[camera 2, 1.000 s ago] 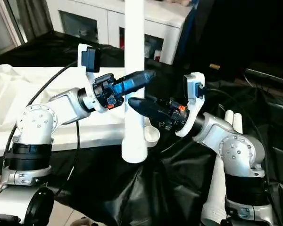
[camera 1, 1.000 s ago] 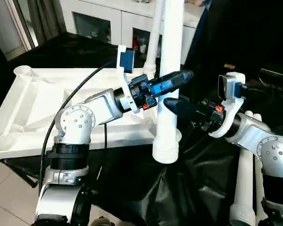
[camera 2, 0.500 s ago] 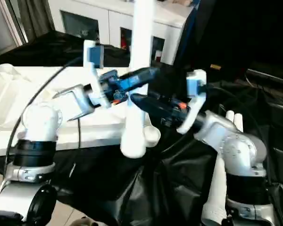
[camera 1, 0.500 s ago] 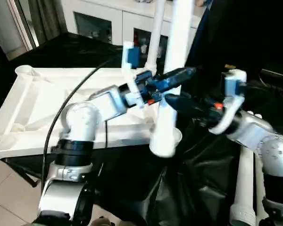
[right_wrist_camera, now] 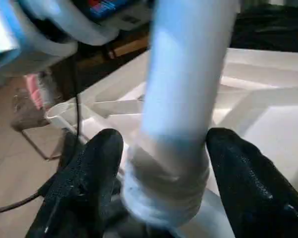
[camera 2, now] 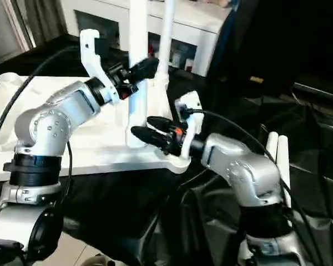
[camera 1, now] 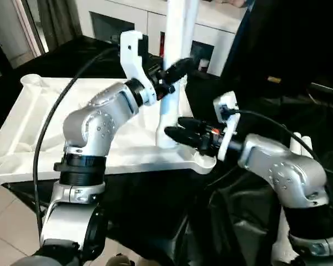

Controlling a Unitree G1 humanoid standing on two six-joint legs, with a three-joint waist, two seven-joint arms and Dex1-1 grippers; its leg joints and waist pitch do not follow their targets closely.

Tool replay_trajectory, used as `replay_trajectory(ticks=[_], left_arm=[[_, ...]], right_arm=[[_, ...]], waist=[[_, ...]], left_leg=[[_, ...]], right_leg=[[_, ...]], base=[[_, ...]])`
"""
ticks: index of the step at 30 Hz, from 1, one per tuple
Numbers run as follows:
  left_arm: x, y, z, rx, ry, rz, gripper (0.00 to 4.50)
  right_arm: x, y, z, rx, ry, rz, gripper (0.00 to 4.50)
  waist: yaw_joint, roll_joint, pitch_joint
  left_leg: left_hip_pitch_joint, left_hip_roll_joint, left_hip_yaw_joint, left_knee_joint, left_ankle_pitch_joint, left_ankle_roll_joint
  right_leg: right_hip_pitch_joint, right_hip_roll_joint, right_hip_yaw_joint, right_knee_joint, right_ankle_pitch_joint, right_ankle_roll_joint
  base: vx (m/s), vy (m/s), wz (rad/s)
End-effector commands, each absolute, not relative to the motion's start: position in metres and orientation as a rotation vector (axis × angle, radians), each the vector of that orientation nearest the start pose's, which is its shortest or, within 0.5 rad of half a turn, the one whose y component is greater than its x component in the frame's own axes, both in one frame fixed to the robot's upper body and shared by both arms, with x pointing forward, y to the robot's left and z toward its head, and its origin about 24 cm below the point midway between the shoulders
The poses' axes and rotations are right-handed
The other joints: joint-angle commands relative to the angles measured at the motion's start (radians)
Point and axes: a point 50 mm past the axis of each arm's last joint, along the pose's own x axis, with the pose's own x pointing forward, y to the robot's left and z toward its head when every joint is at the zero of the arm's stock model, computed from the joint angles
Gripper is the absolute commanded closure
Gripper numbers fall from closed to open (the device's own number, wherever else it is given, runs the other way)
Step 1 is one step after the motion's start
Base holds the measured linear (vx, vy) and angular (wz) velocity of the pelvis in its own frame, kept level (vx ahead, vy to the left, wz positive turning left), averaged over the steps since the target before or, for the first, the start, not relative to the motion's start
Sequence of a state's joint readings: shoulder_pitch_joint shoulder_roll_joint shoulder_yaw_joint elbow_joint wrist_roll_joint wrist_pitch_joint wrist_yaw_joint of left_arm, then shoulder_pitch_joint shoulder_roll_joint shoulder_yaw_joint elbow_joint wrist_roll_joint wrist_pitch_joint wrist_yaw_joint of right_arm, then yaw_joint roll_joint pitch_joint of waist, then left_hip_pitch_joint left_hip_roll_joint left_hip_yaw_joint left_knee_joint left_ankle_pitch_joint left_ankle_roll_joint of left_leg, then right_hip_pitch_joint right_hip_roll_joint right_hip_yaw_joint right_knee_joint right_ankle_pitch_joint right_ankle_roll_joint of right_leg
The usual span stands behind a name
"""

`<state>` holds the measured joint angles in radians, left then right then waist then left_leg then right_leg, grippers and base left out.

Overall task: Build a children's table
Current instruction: Pick table leg

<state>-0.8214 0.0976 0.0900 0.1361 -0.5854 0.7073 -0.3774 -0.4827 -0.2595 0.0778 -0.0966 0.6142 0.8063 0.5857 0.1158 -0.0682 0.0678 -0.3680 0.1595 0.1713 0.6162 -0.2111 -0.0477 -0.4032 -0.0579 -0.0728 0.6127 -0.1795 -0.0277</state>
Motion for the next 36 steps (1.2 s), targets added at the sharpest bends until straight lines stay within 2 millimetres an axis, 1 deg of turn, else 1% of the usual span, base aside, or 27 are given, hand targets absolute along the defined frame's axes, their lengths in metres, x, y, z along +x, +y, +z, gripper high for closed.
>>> replay_trajectory(ticks=[1,4,5,7,8,9,10,11,13,14,15,16,17,18,20,21,22,25,26,27,28,30,31,32,34,35,36], left_arm=[[0.345,0.067,0.222,-0.352,-0.042,-0.852,2.64],[0.345,0.066,0.221,-0.346,-0.04,-0.858,2.64],[0.344,0.066,0.221,-0.337,-0.04,-0.859,2.64],[0.344,0.064,0.221,-0.33,-0.041,-0.858,2.64],[0.344,0.064,0.221,-0.324,-0.041,-0.862,2.64],[0.344,0.063,0.22,-0.316,-0.042,-0.861,2.64],[0.344,0.063,0.22,-0.314,-0.043,-0.859,2.64],[0.345,0.064,0.22,-0.312,-0.045,-0.853,2.64],[0.346,0.065,0.221,-0.312,-0.048,-0.846,2.64],[0.347,0.067,0.221,-0.31,-0.05,-0.837,2.64],[0.348,0.068,0.221,-0.308,-0.051,-0.833,2.64],[0.349,0.069,0.221,-0.308,-0.05,-0.832,2.64],[0.349,0.069,0.221,-0.308,-0.05,-0.832,2.64],[0.349,0.071,0.22,-0.308,-0.05,-0.831,2.64],[0.35,0.073,0.22,-0.319,-0.052,-0.824,2.64],[0.351,0.075,0.22,-0.316,-0.054,-0.816,2.64],[0.352,0.076,0.22,-0.312,-0.056,-0.811,2.64],[0.353,0.082,0.221,-0.326,-0.062,-0.816,2.64],[0.351,0.085,0.222,-0.359,-0.049,-0.864,2.29],[0.351,0.085,0.222,-0.359,-0.049,-0.864,2.08],[0.35,0.089,0.225,-0.439,-0.046,-0.929,1.94],[0.35,0.093,0.227,-0.487,-0.042,-0.958,1.94],[0.35,0.093,0.227,-0.487,-0.042,-0.958,1.85],[0.345,0.097,0.231,-0.573,-0.019,-1.068,1.8],[0.341,0.099,0.235,-0.616,-0.017,-1.136,1.76],[0.337,0.101,0.24,-0.666,-0.025,-1.22,1.76],[0.337,0.101,0.24,-0.666,-0.025,-1.22,1.76]], right_arm=[[0.302,-0.094,0.138,0.239,0.232,0.968,1.58],[0.304,-0.093,0.139,0.24,0.234,0.958,1.58],[0.305,-0.092,0.14,0.241,0.233,0.958,1.58],[0.306,-0.089,0.14,0.243,0.236,0.959,1.58],[0.307,-0.088,0.14,0.243,0.238,0.958,1.58],[0.308,-0.087,0.139,0.245,0.242,0.956,1.74],[0.308,-0.087,0.139,0.254,0.245,0.952,1.74],[0.31,-0.086,0.139,0.274,0.25,0.943,1.91],[0.311,-0.087,0.139,0.287,0.252,0.941,1.94],[0.311,-0.088,0.139,0.292,0.252,0.946,2.04],[0.311,-0.088,0.139,0.294,0.252,0.949,2.18],[0.31,-0.089,0.14,0.298,0.253,0.961,2.28],[0.31,-0.089,0.14,0.298,0.253,0.961,2.32],[0.31,-0.088,0.14,0.305,0.25,0.977,2.35],[0.309,-0.088,0.141,0.31,0.241,1.003,2.48],[0.307,-0.088,0.142,0.322,0.232,1.029,2.51],[0.307,-0.087,0.143,0.33,0.226,1.047,2.52],[0.297,-0.091,0.15,0.384,0.167,1.181,2.53],[0.29,-0.096,0.154,0.415,0.13,1.276,2.54],[0.29,-0.096,0.154,0.415,0.13,1.276,2.54],[0.284,-0.102,0.156,0.447,0.111,1.345,2.55],[0.283,-0.105,0.155,0.447,0.112,1.361,2.55],[0.283,-0.105,0.155,0.447,0.112,1.361,2.55],[0.281,-0.11,0.153,0.458,0.11,1.395,2.56],[0.279,-0.113,0.153,0.469,0.106,1.412,2.56],[0.279,-0.117,0.153,0.485,0.1,1.431,2.56],[0.279,-0.117,0.153,0.485,0.1,1.431,2.56]], waist=[[0.001,0.0,-0.073],[0.001,0.0,-0.072],[0.002,0.003,-0.072],[-0.001,0.001,-0.072],[-0.002,0.003,-0.073],[-0.002,0.001,-0.073],[-0.002,0.002,-0.074],[-0.003,0.003,-0.074],[-0.002,0.003,-0.074],[-0.002,0.001,-0.074],[-0.002,0.003,-0.074],[-0.001,0.0,-0.075],[-0.001,0.0,-0.075],[0.001,-0.004,-0.074],[0.001,-0.001,-0.074],[0.001,-0.005,-0.074],[0.002,-0.004,-0.074],[0.004,-0.003,-0.075],[0.007,-0.004,-0.074],[0.012,-0.003,-0.075],[0.012,-0.002,-0.073],[0.016,-0.002,-0.074],[0.015,-0.003,-0.074],[0.014,-0.002,-0.075],[0.015,0.0,-0.074],[0.016,0.0,-0.073],[0.018,0.002,-0.073]], left_leg=[[0.01,0.073,-0.026,-0.076,-0.027,-0.01],[0.01,0.072,-0.025,-0.076,-0.034,-0.015],[0.011,0.072,-0.026,-0.076,-0.036,-0.017],[0.01,0.072,-0.026,-0.077,-0.036,-0.016],[0.01,0.072,-0.027,-0.076,-0.033,-0.017],[0.01,0.072,-0.026,-0.076,-0.031,-0.015],[0.011,0.072,-0.026,-0.076,-0.028,-0.015],[0.011,0.072,-0.026,-0.076,-0.027,-0.016],[0.011,0.072,-0.026,-0.076,-0.026,-0.017],[0.011,0.072,-0.026,-0.076,-0.022,-0.017],[0.013,0.073,-0.025,-0.076,-0.021,-0.015],[0.013,0.073,-0.025,-0.076,-0.016,-0.012],[0.013,0.073,-0.025,-0.076,-0.016,-0.012],[0.012,0.072,-0.023,-0.075,-0.012,-0.009],[0.012,0.073,-0.025,-0.076,-0.015,-0.01],[0.012,0.073,-0.024,-0.075,-0.019,-0.008],[0.012,0.072,-0.024,-0.075,-0.019,-0.007],[0.01,0.072,-0.023,-0.073,-0.018,0.001],[0.011,0.072,-0.023,-0.073,-0.019,0.005],[0.012,0.071,-0.021,-0.071,-0.018,0.011],[0.01,0.072,-0.021,-0.072,-0.02,0.013],[0.009,0.068,-0.021,-0.07,-0.023,0.025],[0.007,0.069,-0.023,-0.071,-0.024,0.023],[0.009,0.069,-0.022,-0.069,-0.022,0.019],[0.01,0.067,-0.021,-0.068,-0.032,0.015],[0.01,0.069,-0.022,-0.069,-0.037,0.014],[0.01,0.069,-0.023,-0.07,-0.04,0.014]], right_leg=[[0.061,-0.108,0.061,-0.059,-0.136,-0.181],[0.061,-0.106,0.063,-0.06,-0.15,-0.17],[0.061,-0.106,0.063,-0.06,-0.154,-0.162],[0.061,-0.105,0.062,-0.06,-0.147,-0.158],[0.061,-0.105,0.062,-0.059,-0.14,-0.16],[0.061,-0.105,0.062,-0.059,-0.133,-0.162],[0.061,-0.105,0.062,-0.057,-0.131,-0.163],[0.06,-0.105,0.062,-0.057,-0.127,-0.168],[0.062,-0.105,0.062,-0.057,-0.123,-0.169],[0.062,-0.104,0.062,-0.055,-0.114,-0.17],[0.061,-0.104,0.062,-0.054,-0.107,-0.172],[0.062,-0.104,0.062,-0.054,-0.101,-0.172],[0.062,-0.104,0.062,-0.054,-0.101,-0.172],[0.062,-0.105,0.062,-0.054,-0.102,-0.174],[0.062,-0.106,0.062,-0.054,-0.109,-0.174],[0.062,-0.106,0.062,-0.054,-0.114,-0.173],[0.063,-0.107,0.062,-0.054,-0.116,-0.174],[0.064,-0.108,0.062,-0.054,-0.114,-0.175],[0.063,-0.107,0.062,-0.055,-0.114,-0.177],[0.064,-0.107,0.062,-0.054,-0.108,-0.181],[0.063,-0.107,0.062,-0.054,-0.109,-0.184],[0.064,-0.106,0.059,-0.056,-0.122,-0.188],[0.066,-0.106,0.059,-0.056,-0.13,-0.187],[0.063,-0.106,0.058,-0.056,-0.138,-0.189],[0.062,-0.106,0.058,-0.056,-0.153,-0.2],[0.062,-0.106,0.057,-0.057,-0.162,-0.204],[0.061,-0.105,0.057,-0.057,-0.164,-0.206]], base=[[0.0,0.0,0.0],[0.0,0.0,0.0],[0.0,0.0,0.0],[0.0,0.0,0.0],[0.0,0.0,0.0],[0.0,0.0,0.0],[0.0,0.0,0.0],[0.0,0.0,0.0],[0.0,0.0,0.0],[0.0,0.0,0.0],[0.0,0.0,0.0],[0.0,0.0,0.0],[0.0,0.0,0.0],[0.0,0.0,0.0],[0.0,0.0,0.0],[0.0,0.0,0.0],[0.0,0.0,0.0],[0.0,0.0,0.0],[0.0,0.0,0.0],[0.0,0.0,0.0],[0.0,0.0,0.0],[0.0,0.0,0.0],[0.0,0.0,0.0],[0.0,0.0,0.0],[0.0,0.0,0.0],[0.0,0.0,0.0],[0.0,0.0,0.0]])
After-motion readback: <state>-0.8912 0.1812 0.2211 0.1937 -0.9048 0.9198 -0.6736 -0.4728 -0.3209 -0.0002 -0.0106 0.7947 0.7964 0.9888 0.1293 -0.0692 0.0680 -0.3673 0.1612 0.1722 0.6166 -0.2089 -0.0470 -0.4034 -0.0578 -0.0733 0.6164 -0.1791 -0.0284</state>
